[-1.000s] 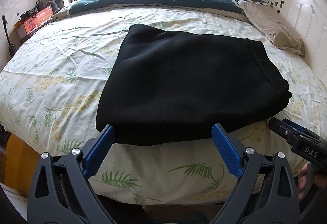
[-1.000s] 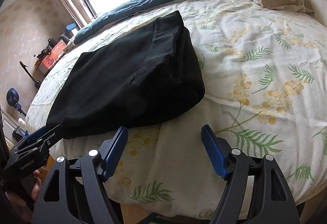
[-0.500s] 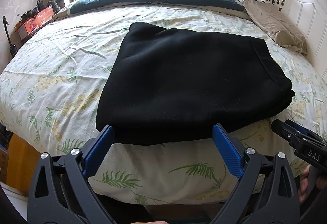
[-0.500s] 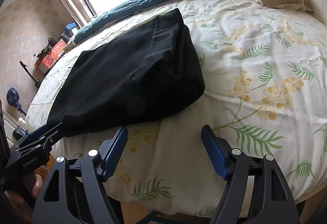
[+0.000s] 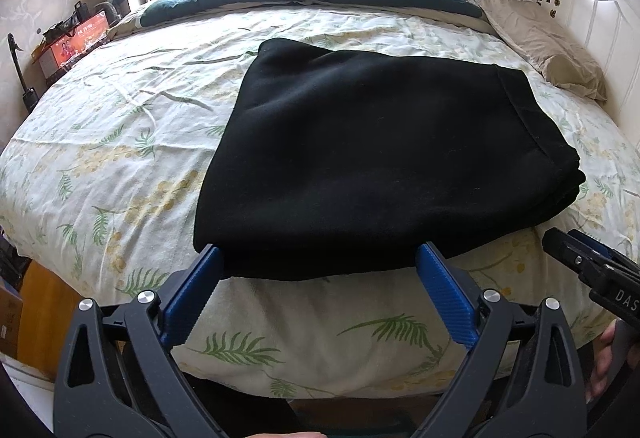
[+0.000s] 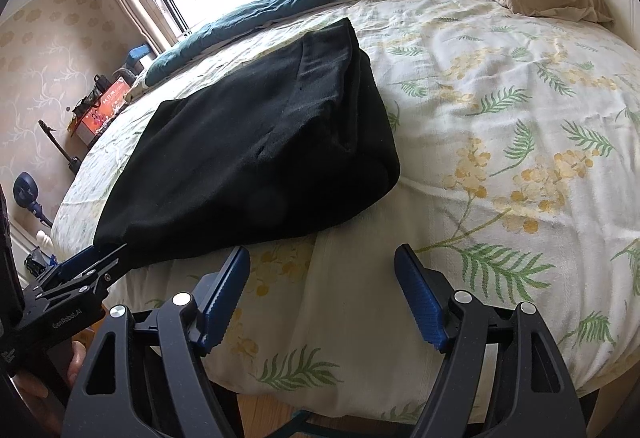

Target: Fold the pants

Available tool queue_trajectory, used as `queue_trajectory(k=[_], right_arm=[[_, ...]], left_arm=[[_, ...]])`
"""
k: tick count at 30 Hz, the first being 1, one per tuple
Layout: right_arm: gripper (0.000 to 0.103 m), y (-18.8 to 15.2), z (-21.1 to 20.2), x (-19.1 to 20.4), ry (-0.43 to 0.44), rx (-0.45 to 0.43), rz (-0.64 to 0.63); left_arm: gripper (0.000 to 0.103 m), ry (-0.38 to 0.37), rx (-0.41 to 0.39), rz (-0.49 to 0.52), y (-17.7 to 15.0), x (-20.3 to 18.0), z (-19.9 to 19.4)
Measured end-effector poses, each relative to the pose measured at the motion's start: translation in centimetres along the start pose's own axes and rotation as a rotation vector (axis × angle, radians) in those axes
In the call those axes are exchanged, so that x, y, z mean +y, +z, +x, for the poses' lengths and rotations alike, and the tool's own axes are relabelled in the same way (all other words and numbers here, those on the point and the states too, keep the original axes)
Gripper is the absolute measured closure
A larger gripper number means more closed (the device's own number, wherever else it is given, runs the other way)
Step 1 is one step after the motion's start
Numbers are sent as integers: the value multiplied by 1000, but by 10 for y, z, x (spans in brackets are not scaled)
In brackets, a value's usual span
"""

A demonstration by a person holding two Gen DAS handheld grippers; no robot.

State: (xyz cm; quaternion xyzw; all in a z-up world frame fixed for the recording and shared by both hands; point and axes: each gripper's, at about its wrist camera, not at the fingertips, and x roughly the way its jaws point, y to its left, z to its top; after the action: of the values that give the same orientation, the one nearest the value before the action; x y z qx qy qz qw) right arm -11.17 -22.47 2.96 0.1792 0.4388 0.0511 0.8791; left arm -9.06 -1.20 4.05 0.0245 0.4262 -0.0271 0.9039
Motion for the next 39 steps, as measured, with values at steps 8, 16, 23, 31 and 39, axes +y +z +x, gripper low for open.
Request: queue_trajectory(k=[8,16,23,31,39], right_arm=[[29,0,-1,0,-2,4,-1],[29,0,0,1,-4,8,-3],[29,-1,0,1,-5,12,-4],[27,-2,0,1,-4,15,-6],[25,-4,0,3,-6,20,-14]], left_arm=[[6,-3,0,-4,-1,1,-1],[6,-6,2,-4,-1,2,-1],[6,-3,6,2,-2,1,0],[6,0,8,8,-1,0,3],[4,-3,4,3,0,1,6]])
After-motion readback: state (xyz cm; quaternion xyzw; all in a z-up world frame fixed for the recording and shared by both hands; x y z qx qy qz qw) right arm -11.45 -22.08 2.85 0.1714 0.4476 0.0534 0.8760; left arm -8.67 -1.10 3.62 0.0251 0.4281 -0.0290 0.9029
